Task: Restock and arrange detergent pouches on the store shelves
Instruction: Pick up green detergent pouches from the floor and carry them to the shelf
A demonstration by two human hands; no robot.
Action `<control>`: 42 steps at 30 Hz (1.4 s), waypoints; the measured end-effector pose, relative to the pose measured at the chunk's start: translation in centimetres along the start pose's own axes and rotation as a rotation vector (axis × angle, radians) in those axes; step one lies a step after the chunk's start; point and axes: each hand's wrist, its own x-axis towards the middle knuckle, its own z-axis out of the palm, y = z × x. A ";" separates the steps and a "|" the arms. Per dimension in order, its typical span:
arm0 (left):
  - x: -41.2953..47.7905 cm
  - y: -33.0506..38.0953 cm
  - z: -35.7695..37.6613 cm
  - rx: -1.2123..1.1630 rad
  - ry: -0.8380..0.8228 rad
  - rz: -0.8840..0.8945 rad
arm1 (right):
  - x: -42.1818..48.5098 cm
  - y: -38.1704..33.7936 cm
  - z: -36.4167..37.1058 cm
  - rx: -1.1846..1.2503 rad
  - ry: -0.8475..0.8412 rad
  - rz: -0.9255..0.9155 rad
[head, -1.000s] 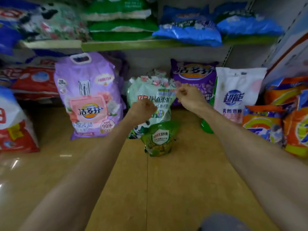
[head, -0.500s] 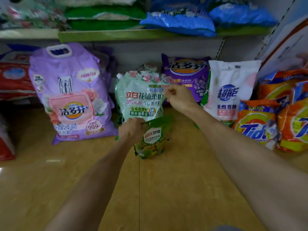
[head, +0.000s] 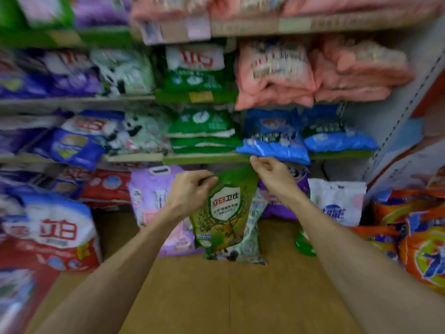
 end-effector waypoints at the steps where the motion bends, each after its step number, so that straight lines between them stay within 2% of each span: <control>1: 1.4 2.7 -4.1 -0.004 0.020 0.039 | 0.1 -4.0 -1.0 0.024 -0.004 0.000; 4: 5.7 11.7 -16.9 0.016 0.089 0.117 | 0.3 -17.4 -4.3 0.122 -0.065 0.016; 6: 8.7 17.6 -25.4 0.017 0.134 0.156 | 0.8 -25.9 -6.6 0.250 -0.165 0.037; 11: 15.3 30.8 -44.7 0.029 0.228 0.262 | 0.5 -45.2 -12.2 0.393 -0.431 -0.088; 15: 18.3 38.1 -55.9 0.006 0.329 0.288 | 0.9 -56.4 -14.6 0.546 -0.555 -0.176; 18: 18.5 40.6 -60.9 -0.071 0.469 0.301 | 1.0 -61.4 -13.5 0.532 -0.548 -0.235; 22: 16.9 39.1 -64.4 0.008 0.634 0.183 | 0.5 -64.9 -9.1 0.649 -0.500 -0.274; 25: 13.9 35.2 -66.7 -0.021 0.799 0.076 | -0.2 -66.8 -4.6 0.684 -0.553 -0.262; 29: 7.7 29.5 -68.4 -0.261 0.994 -0.053 | -1.7 -69.5 2.8 0.718 -0.620 -0.231; 31: 3.7 26.0 -69.0 -0.331 1.021 -0.147 | -3.0 -71.3 7.4 0.736 -0.650 -0.202; 35: -3.4 19.3 -71.1 -0.497 0.914 -0.397 | -6.9 -76.2 16.9 0.759 -0.785 -0.181; 39: -9.8 14.4 -76.3 -0.718 1.073 -0.432 | -12.3 -80.8 26.6 0.751 -0.945 -0.164; 40: -11.4 13.4 -77.7 -0.734 1.102 -0.437 | -13.6 -81.9 29.2 0.744 -0.981 -0.154; 42: -14.5 11.1 -80.5 -0.622 1.176 -0.469 | -16.2 -83.9 34.3 0.735 -1.058 -0.140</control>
